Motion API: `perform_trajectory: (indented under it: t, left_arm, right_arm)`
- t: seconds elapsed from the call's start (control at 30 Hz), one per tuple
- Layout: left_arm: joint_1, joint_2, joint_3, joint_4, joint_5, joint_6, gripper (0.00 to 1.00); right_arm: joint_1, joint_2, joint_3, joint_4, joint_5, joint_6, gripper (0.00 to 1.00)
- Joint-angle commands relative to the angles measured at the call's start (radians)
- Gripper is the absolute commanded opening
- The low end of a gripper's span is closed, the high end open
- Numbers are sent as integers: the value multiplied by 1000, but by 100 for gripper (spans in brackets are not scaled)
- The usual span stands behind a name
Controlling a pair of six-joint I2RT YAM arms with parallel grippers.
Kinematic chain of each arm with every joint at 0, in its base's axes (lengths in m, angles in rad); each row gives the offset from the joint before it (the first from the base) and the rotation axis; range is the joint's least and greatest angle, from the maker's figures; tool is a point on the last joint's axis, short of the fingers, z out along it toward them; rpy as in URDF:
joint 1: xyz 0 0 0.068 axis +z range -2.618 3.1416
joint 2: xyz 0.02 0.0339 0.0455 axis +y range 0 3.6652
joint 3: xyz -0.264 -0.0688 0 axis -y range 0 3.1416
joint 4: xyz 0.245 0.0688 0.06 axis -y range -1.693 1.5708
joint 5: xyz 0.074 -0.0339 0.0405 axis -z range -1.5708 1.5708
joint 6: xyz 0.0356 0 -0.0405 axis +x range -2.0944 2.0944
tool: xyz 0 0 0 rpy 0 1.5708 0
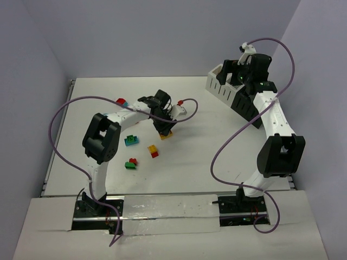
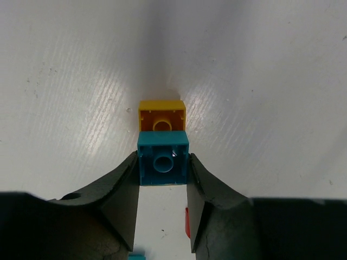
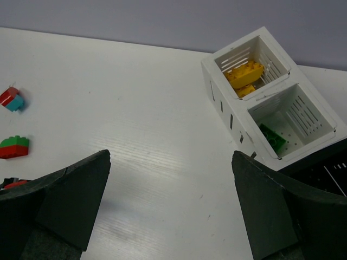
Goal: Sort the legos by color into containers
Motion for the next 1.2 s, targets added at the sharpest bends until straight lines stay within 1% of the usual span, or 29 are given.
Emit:
perform_trajectory:
  t: [0.0,0.1,0.13,0.2,0.27,0.47,0.5,0.6,0.77,0.93,1.03,1.17]
  left_arm:
    - [8,-131,-68,124,26,5,17]
    - [30,-286,-173,280,81,-20,2]
    - [37,-351,-220,353,91,-25,0]
    - [40,-440,-286,452,95,-28,0]
    - [38,-521,-343,537,88,-29,0]
    - [38,-654,-417,667,75,-57,0]
    - [38,-668,-427,682,77,-58,0]
    - [38,-700,-457,718,79,-64,0]
    - [38,-715,-456,729,98,-68,0]
    - [29,-715,-453,722,104,-60,0]
    - [20,-717,-452,722,110,-54,0]
    - [4,-715,-451,722,110,-45,0]
  right_arm:
    - [-4,-23,5,-3,-47,4,100]
    - [7,-44,-27,-12,-119,44,99]
    - [19,-56,-47,-14,-135,57,99]
    - [31,-75,-84,-12,-177,73,98]
    - [73,-94,-113,-13,-220,95,97]
    - [170,-130,-164,0,-404,186,94]
    - [183,-134,-169,9,-452,196,93]
    - [225,-139,-182,33,-521,226,91]
    - [255,-131,-180,96,-608,278,89]
    - [287,-111,-156,83,-581,268,88]
    - [305,-98,-152,74,-530,257,84]
    - [321,-82,-151,107,-530,289,82]
